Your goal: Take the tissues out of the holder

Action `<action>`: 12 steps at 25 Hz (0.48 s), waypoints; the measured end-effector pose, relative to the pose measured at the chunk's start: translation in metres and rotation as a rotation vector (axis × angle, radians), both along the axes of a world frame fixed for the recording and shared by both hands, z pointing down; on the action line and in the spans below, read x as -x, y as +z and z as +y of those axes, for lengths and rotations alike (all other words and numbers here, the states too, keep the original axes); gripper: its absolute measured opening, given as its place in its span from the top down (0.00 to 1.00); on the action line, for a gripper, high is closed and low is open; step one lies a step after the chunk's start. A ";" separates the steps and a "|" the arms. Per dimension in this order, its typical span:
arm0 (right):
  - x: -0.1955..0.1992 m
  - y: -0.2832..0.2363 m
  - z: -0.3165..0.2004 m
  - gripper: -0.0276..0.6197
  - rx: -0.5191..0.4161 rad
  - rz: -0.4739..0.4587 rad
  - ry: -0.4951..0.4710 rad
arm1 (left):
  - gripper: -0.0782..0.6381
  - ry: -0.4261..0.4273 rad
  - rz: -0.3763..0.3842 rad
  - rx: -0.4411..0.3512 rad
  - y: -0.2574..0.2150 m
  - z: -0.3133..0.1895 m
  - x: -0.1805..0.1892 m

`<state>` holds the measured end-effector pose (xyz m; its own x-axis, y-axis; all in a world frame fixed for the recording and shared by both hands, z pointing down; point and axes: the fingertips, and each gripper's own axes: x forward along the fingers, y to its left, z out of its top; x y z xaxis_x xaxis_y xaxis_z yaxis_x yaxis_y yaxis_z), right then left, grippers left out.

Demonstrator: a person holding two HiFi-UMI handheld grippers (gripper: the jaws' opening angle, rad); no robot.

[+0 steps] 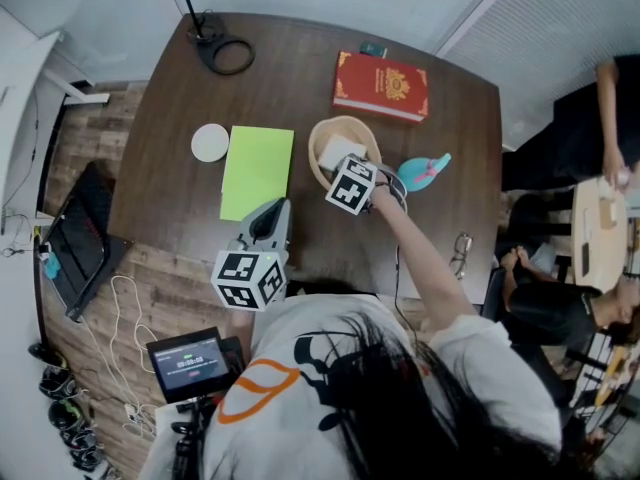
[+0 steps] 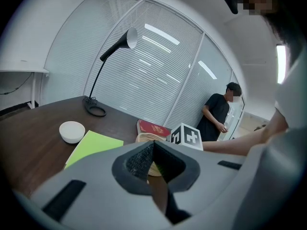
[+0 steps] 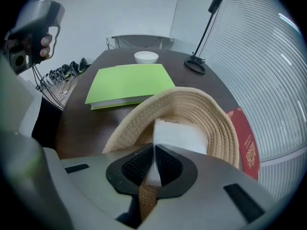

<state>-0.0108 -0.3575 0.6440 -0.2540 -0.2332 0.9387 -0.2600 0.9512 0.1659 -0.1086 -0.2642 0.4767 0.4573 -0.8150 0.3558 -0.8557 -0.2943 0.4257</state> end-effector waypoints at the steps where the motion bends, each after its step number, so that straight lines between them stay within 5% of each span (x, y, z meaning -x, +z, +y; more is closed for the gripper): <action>1: 0.000 -0.004 0.001 0.91 -0.008 -0.018 0.014 | 0.89 -0.002 0.000 -0.001 0.000 0.001 0.001; 12: -0.013 -0.047 -0.005 0.91 -0.081 -0.218 0.179 | 0.89 0.021 0.000 -0.001 0.003 -0.003 -0.003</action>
